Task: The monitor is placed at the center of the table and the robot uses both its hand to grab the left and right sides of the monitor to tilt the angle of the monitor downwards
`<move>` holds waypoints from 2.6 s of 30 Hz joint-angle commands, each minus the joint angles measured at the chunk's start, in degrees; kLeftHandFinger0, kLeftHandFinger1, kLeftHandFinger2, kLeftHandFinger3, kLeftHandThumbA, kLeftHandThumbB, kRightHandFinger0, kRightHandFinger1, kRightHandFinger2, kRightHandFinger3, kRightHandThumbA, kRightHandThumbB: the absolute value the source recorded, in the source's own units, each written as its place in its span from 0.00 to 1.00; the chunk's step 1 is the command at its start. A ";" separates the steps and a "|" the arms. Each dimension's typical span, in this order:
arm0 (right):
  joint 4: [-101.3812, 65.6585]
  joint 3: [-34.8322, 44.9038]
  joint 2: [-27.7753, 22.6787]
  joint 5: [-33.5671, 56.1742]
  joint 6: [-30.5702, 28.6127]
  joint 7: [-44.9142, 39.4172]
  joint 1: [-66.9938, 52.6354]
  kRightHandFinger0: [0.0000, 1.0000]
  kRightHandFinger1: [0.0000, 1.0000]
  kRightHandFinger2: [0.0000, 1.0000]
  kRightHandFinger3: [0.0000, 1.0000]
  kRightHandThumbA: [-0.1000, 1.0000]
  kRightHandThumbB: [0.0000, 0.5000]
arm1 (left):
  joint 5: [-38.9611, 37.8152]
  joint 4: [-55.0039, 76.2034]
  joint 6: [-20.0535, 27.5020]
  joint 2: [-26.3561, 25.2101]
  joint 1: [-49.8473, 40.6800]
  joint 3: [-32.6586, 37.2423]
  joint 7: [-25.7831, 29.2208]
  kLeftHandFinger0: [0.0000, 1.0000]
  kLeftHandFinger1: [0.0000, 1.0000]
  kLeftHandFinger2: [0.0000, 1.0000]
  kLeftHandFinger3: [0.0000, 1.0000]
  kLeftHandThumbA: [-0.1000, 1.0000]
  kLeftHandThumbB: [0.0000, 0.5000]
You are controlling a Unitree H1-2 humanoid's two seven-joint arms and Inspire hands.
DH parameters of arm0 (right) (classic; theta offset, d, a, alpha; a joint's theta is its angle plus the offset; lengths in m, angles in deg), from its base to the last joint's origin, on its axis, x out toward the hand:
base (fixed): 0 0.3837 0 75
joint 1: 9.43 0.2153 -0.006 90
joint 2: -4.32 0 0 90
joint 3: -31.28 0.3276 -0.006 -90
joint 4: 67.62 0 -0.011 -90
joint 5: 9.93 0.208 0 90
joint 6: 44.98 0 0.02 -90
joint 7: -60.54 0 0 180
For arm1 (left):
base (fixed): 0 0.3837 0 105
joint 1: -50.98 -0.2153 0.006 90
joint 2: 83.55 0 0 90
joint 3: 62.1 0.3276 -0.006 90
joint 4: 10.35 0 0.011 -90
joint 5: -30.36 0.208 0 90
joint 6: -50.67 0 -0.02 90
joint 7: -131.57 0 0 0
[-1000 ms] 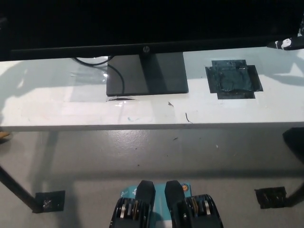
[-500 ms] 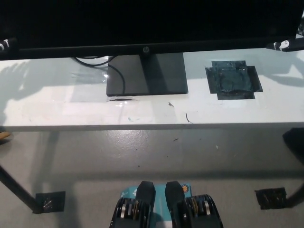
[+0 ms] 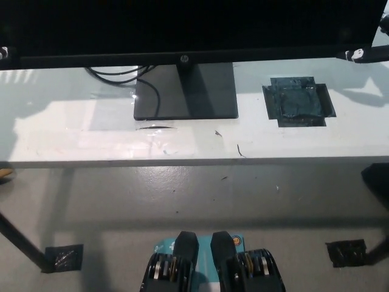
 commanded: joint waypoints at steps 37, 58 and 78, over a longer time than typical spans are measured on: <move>5.48 -26.93 9.48 -25.84 6.39 49.12 19.41 1.00 1.00 1.00 1.00 0.85 1.00 | 22.44 -5.40 -20.35 10.71 19.15 16.38 29.72 1.00 1.00 1.00 1.00 0.76 1.00; -9.42 -10.16 -1.31 -10.99 -10.82 39.62 0.89 1.00 1.00 1.00 1.00 0.79 0.97 | -2.52 3.34 -8.10 1.05 -0.39 -16.65 8.51 1.00 1.00 1.00 1.00 0.83 0.80; -86.36 24.90 -16.60 11.10 -2.95 27.74 -54.11 1.00 1.00 1.00 1.00 0.99 0.92 | -38.40 83.69 -23.71 -2.55 -67.88 -68.40 -3.05 1.00 1.00 1.00 1.00 1.00 0.57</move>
